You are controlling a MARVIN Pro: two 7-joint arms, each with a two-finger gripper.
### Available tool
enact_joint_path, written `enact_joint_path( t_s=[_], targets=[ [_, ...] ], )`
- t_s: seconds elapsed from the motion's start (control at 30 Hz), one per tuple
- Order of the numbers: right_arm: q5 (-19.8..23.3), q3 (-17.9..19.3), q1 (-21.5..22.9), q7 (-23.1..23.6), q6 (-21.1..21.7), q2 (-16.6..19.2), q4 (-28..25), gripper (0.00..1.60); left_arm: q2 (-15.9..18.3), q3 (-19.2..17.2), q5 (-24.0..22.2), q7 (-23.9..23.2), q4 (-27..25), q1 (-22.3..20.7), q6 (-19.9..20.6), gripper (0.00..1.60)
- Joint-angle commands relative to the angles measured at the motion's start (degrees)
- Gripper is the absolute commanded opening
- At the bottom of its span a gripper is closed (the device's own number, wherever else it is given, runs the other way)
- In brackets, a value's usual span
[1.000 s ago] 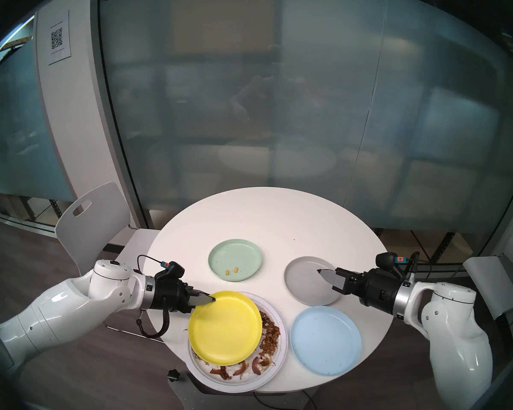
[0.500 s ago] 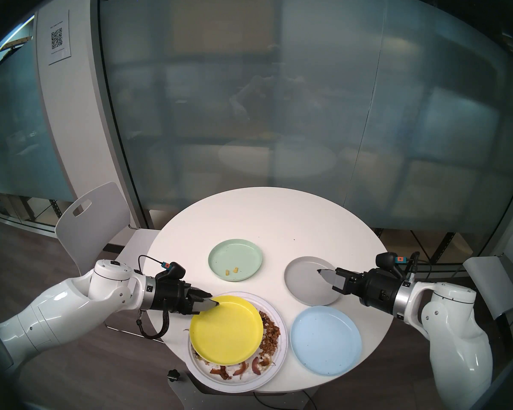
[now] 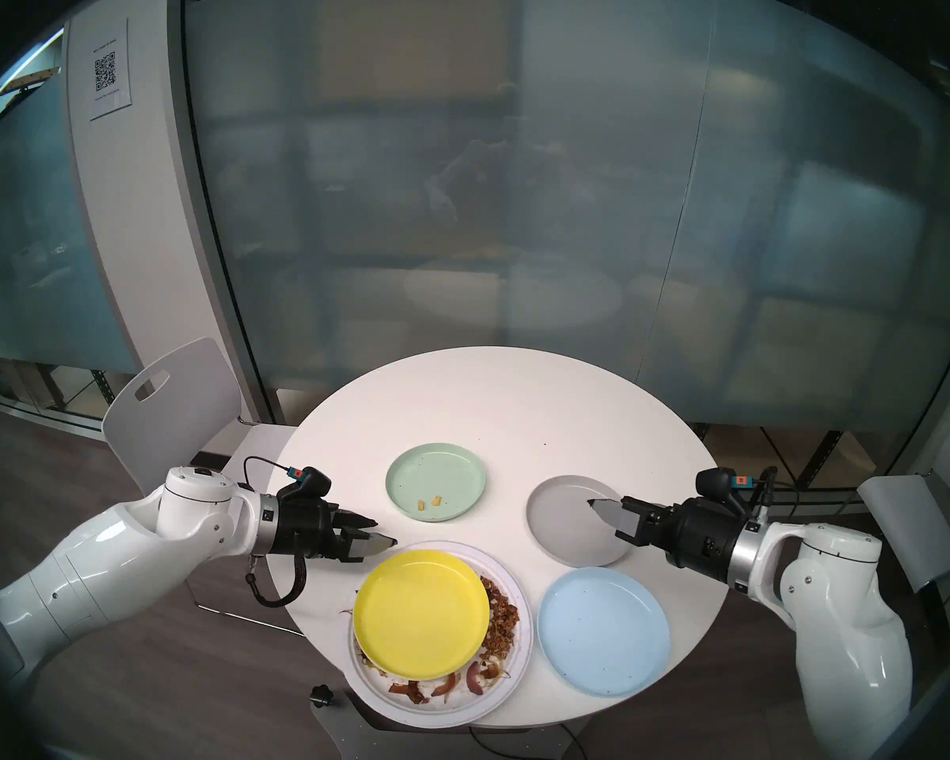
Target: Stack the plates into one stack
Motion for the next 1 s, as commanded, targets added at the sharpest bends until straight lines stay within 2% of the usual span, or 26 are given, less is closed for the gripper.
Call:
enact_joint_path(
  t_s=[0.0,0.07,0.4,0.5,0.97],
  targets=[
    [0.0,0.0,0.1,0.1,0.0,0.1,-0.8,1.6,-4.7,-1.0,-0.8,1.2,3.5,-5.2,1.3,1.34],
    [0.0,0.0,0.1,0.1,0.0,0.1,-0.8,1.6,-6.6,-0.6,-0.5,2.2,5.7,-7.2,2.1,1.31],
    [0.0,0.0,0.1,0.1,0.0,0.1,-0.8,1.6,-11.6,1.9,1.9,4.3,11.6,-12.4,4.1,1.29],
    [0.0,0.0,0.1,0.1,0.0,0.1,-0.8,1.6,-13.4,3.1,3.2,4.3,14.3,-14.3,4.5,1.23],
    [0.0,0.0,0.1,0.1,0.0,0.1,-0.8,1.6,-15.1,5.2,5.5,3.0,18.5,-17.0,4.1,1.17]
  ],
)
